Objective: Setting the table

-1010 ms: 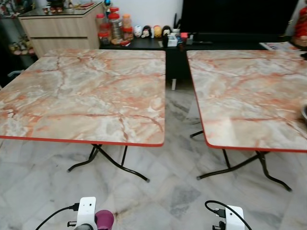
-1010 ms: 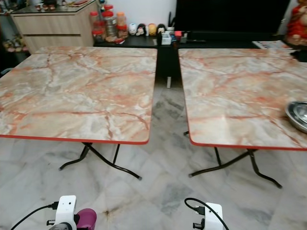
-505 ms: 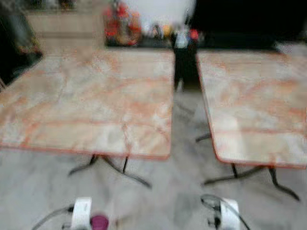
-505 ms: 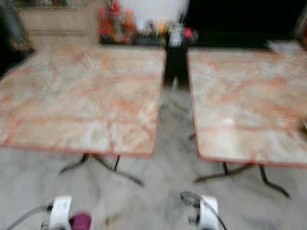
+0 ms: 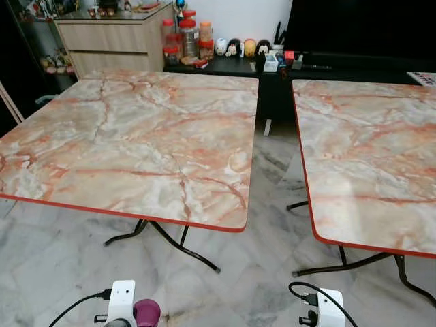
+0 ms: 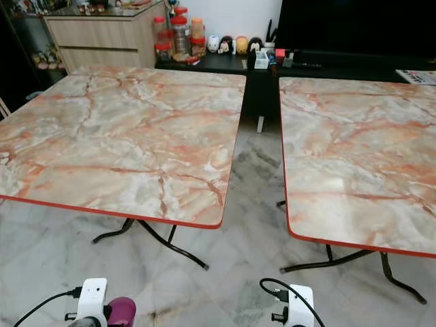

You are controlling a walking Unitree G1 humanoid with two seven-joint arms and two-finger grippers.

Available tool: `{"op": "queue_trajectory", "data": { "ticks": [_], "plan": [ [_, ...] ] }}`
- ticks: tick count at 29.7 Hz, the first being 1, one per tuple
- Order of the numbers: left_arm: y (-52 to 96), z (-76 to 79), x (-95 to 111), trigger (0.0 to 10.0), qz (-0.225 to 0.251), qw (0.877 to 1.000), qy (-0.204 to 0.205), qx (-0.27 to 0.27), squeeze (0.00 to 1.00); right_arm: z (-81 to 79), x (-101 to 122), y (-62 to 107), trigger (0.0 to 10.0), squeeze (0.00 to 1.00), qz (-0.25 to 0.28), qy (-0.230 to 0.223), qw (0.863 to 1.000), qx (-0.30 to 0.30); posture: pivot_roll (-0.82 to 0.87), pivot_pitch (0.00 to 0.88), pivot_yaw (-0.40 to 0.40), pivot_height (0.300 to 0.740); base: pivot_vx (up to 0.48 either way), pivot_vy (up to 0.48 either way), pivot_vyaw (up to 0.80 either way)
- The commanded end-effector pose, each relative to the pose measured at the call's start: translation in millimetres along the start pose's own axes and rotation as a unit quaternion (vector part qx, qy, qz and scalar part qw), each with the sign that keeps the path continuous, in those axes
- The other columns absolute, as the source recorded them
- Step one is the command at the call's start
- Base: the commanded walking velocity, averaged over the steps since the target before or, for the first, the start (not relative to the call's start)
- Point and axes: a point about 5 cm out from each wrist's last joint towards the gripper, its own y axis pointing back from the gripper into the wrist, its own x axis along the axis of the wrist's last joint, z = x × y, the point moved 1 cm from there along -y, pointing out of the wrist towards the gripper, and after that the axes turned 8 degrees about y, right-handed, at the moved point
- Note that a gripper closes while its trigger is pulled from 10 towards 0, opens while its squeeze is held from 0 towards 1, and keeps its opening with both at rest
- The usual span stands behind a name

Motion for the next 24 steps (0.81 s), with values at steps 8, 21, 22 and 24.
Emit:
{"op": "queue_trajectory", "data": {
  "ticks": [8, 21, 22, 24],
  "plan": [
    [-0.1, -1.5, -0.1, 10.0, -0.004, 1.0, -0.008, 0.001, 0.0, 1.2, -0.4, 0.1, 10.0, 0.0, -0.001, -0.004, 1.0, -0.003, -0.06, 0.0, 0.008, 0.74, 0.0, -0.297, 0.0],
    [-0.1, -2.0, -0.2, 10.0, -0.006, 1.0, -0.009, 0.002, 0.0, 3.3, -2.9, 0.6, 10.0, 0.0, -0.004, -0.001, 1.0, -0.012, -0.07, 0.0, 0.01, 0.74, 0.0, -0.339, 0.0],
    [-0.1, -1.8, 0.0, 10.0, -0.005, 1.0, -0.009, 0.002, 0.0, 3.6, -2.5, 0.5, 10.0, 0.0, -0.003, 0.0, 1.0, -0.012, -0.07, 0.0, 0.009, 0.74, 0.0, -0.36, 0.0],
    [-0.2, -1.6, 0.4, 10.0, -0.005, 1.0, -0.01, 0.0, 0.0, 3.6, -2.0, 0.5, 10.0, 0.0, -0.003, 0.0, 1.0, -0.013, -0.07, 0.0, 0.009, 0.74, 0.0, -0.364, 0.0]
  ]
}}
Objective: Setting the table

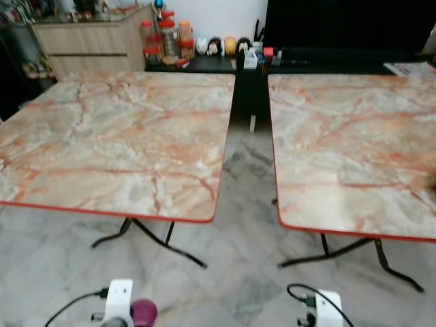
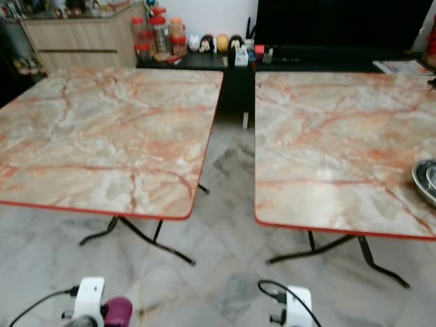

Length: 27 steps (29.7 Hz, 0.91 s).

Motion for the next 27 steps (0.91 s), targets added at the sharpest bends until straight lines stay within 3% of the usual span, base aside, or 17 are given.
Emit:
{"op": "queue_trajectory", "data": {
  "ticks": [1, 27],
  "plan": [
    [0.2, -7.5, 1.1, 10.0, -0.002, 1.0, -0.004, 0.009, 0.0, -5.0, 6.7, -1.0, 10.0, 0.0, 0.011, -0.002, 1.0, 0.003, -0.07, 0.0, 0.009, 0.74, 0.0, -0.368, 0.0],
    [-0.1, -3.9, 1.7, 10.0, -0.002, 1.0, -0.021, -0.004, 0.0, 1.8, 4.5, -0.5, 10.0, 0.0, 0.012, -0.002, 1.0, -0.007, -0.09, 0.0, 0.02, 0.74, 0.0, -0.369, 0.0]
  ]
}}
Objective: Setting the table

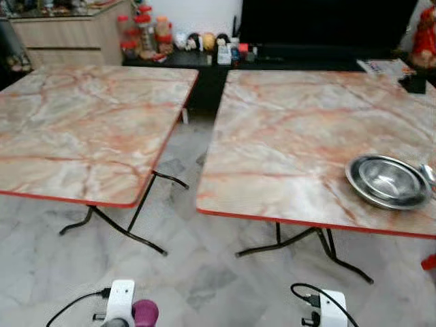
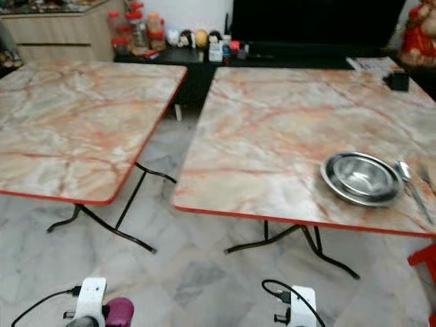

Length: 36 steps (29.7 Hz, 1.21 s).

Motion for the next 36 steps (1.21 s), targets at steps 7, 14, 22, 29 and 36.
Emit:
{"op": "queue_trajectory", "data": {
  "ticks": [7, 14, 22, 29, 36],
  "plan": [
    [0.8, -7.6, -1.1, 10.0, -0.006, 1.0, -0.017, 0.005, 0.0, -7.2, 5.6, -1.0, 10.0, 0.0, 0.004, 0.005, 1.0, 0.01, -0.09, 0.0, 0.018, 0.74, 0.0, -0.369, -0.41],
    [0.9, -8.6, -1.0, 10.0, -0.006, 1.0, -0.019, 0.005, 0.0, -7.8, 6.4, -0.9, 10.0, 0.0, 0.008, 0.001, 1.0, 0.01, -0.09, 0.0, 0.021, 0.74, 0.0, -0.369, 0.0],
    [0.6, -7.7, -0.2, 10.0, -0.005, 1.0, -0.016, 0.005, 0.0, -7.8, 6.5, -0.9, 10.0, 0.0, 0.008, 0.0, 1.0, 0.009, -0.09, 0.0, 0.019, 0.74, 0.0, -0.369, 0.0],
    [0.5, -6.0, -0.1, 10.0, -0.003, 1.0, -0.012, 0.005, 0.0, -5.5, 6.9, -1.2, 10.0, 0.0, 0.008, 0.0, 1.0, 0.005, -0.08, 0.0, 0.008, 0.74, 0.0, -0.37, 0.0],
    [0.5, -6.3, -0.1, 10.0, -0.001, 1.0, -0.006, 0.011, 0.0, -4.8, 8.1, -1.5, 10.0, 0.0, 0.009, 0.003, 1.0, 0.007, -0.07, 0.0, -0.004, 0.74, 0.0, -0.348, 0.0]
  ]
}}
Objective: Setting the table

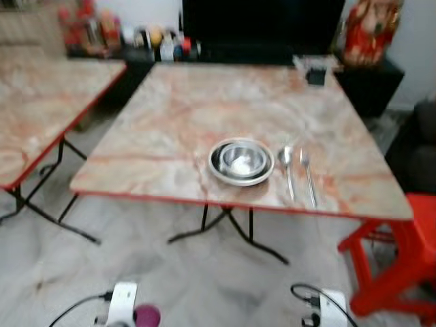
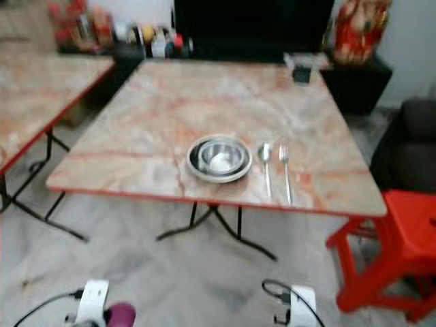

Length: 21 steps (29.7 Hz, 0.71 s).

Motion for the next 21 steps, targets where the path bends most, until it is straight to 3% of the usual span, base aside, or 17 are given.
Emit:
{"op": "queue_trajectory", "data": {
  "ticks": [1, 11, 18, 20, 21],
  "plan": [
    [-0.5, 3.5, 1, 10.0, 0.001, 1.0, 0.003, 0.001, 0.0, 6.5, -2, 0.2, 10.0, 0.0, -0.005, 0.003, 1.0, -0.006, -0.07, 0.0, -0.004, 0.74, 0.0, -0.247, 0.0],
    [-0.1, -2.3, 8, 10.0, 0.031, 0.999, 0.025, 0.021, 0.0, 4.9, 1, -0.7, 10.0, 0.0, -0.001, 0.007, 1.0, -0.003, -0.06, 0.0, -0.017, 0.74, 0.0, 0.0, 0.0],
    [3.2, -19.1, 29, 10.0, 0.114, 0.988, 0.066, 0.076, 0.0, 8.5, 2, -0.9, 10.0, 0.0, 0.0, 0.01, 1.0, -0.004, -0.05, 0.0, -0.037, 0.74, 0.0, 0.0, 0.0],
    [8.2, -26.6, 43, 10.0, 0.176, 0.975, 0.073, 0.113, 0.0, 10.9, 3, -1.3, 10.0, 0.0, -0.002, 0.023, 1.0, -0.001, -0.03, 0.0, -0.056, 0.74, 0.0, 0.0, 0.0],
    [8.2, -26.6, 43, 10.0, 0.176, 0.975, 0.073, 0.113, 0.0, 10.9, 3, -1.3, 10.0, 0.0, -0.002, 0.023, 1.0, -0.001, -0.03, 0.0, -0.056, 0.74, 0.0, 0.0, 0.0]
  ]
}}
